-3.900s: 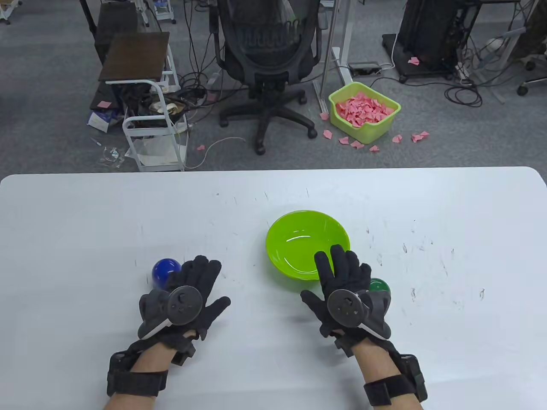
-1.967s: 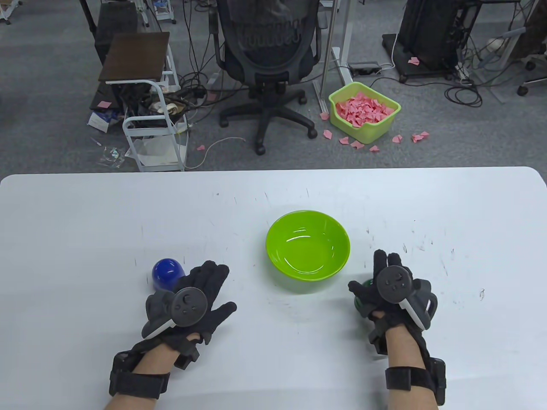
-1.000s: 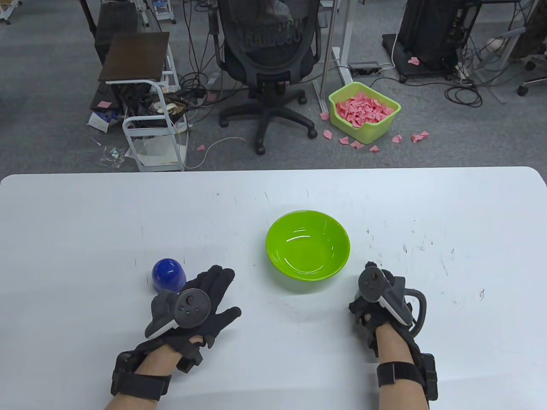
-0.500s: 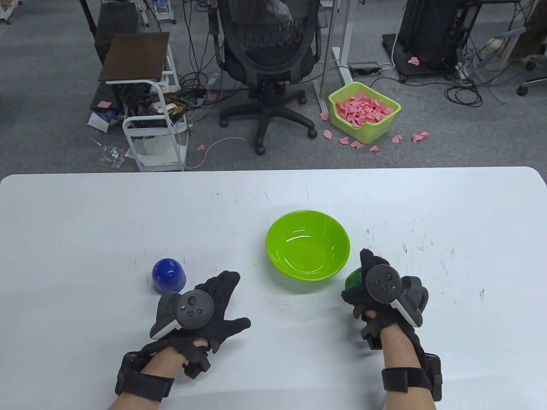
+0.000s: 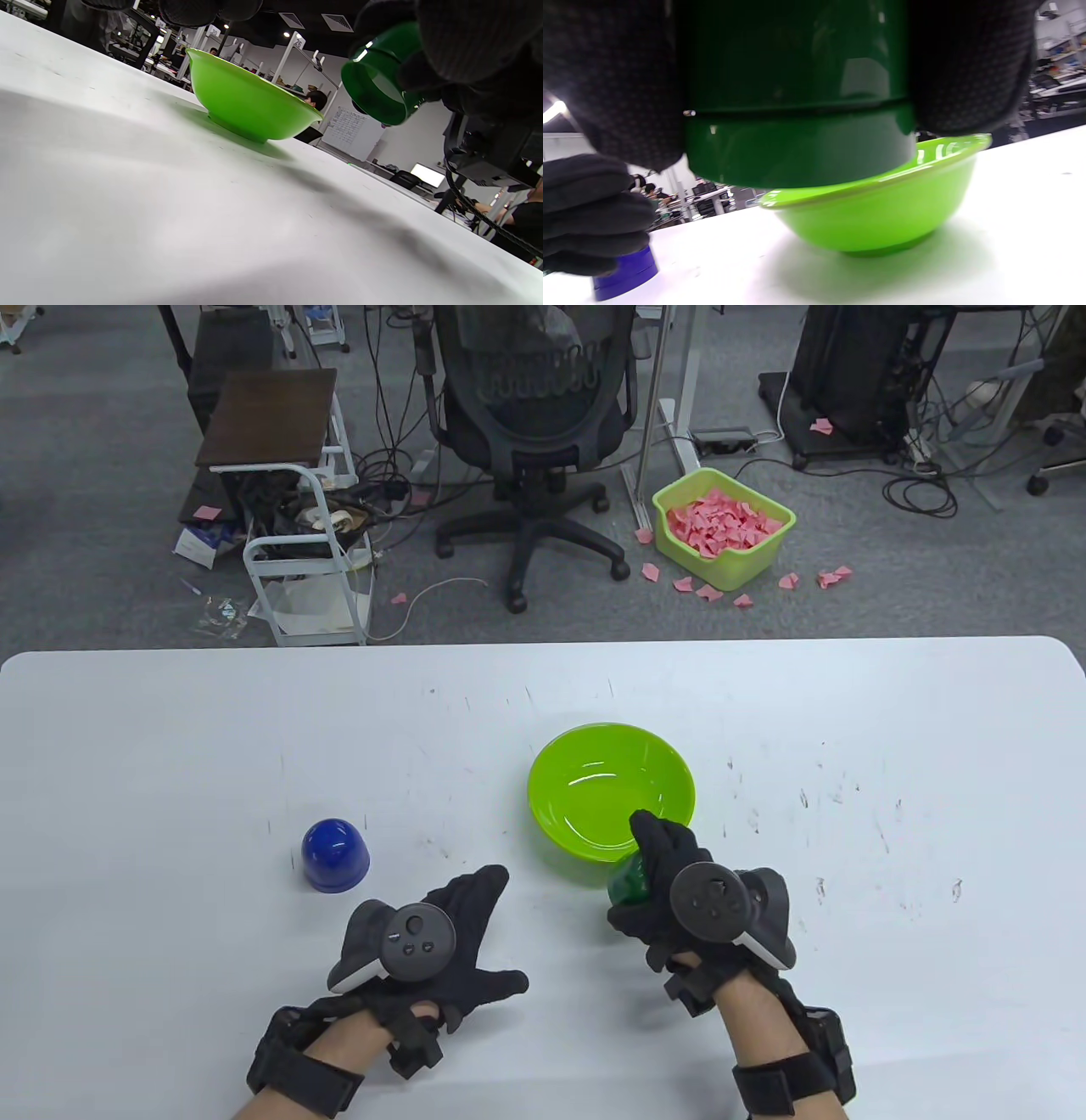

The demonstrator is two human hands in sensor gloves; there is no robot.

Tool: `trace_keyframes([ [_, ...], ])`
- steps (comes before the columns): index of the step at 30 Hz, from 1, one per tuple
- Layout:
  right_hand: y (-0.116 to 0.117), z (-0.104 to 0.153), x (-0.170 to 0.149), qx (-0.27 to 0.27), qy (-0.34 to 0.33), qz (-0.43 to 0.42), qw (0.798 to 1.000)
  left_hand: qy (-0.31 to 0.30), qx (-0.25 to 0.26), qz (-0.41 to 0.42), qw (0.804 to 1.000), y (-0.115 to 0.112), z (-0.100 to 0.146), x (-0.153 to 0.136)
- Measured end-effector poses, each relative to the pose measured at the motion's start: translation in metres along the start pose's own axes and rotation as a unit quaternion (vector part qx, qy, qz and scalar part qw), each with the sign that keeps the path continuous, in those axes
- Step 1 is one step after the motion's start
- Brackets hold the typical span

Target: Pour dice into bowl

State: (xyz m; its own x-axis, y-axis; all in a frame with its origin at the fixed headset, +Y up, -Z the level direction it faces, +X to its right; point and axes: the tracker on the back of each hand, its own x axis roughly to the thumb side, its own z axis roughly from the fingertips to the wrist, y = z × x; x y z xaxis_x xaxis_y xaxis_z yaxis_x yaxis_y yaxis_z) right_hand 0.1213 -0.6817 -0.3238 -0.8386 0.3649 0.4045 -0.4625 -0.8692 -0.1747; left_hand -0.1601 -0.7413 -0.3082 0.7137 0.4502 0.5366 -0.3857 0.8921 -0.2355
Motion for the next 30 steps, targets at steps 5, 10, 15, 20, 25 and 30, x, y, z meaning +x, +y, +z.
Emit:
trace_keyframes([
  [5,0.01,0.003,0.025,0.015,-0.043,-0.011,0.999,-0.017,-0.005,0.0,1.0,-0.006,0.0,0.01],
  [10,0.02,0.007,0.046,0.023,-0.081,-0.025,0.996,-0.037,0.025,0.013,0.999,-0.007,0.001,0.018],
  [15,0.027,0.01,0.061,0.026,-0.102,-0.054,0.993,-0.045,0.037,0.021,0.998,-0.008,0.001,0.02],
  [20,0.034,0.013,0.072,0.036,-0.113,-0.069,0.991,-0.06,0.068,0.029,0.995,-0.007,0.003,0.025],
  [25,0.039,0.014,0.077,0.052,-0.114,-0.069,0.99,-0.057,0.071,0.031,0.995,-0.008,0.002,0.025],
  [30,0.041,0.015,0.078,0.07,-0.115,-0.072,0.988,-0.061,0.067,0.034,0.995,-0.011,0.001,0.025],
])
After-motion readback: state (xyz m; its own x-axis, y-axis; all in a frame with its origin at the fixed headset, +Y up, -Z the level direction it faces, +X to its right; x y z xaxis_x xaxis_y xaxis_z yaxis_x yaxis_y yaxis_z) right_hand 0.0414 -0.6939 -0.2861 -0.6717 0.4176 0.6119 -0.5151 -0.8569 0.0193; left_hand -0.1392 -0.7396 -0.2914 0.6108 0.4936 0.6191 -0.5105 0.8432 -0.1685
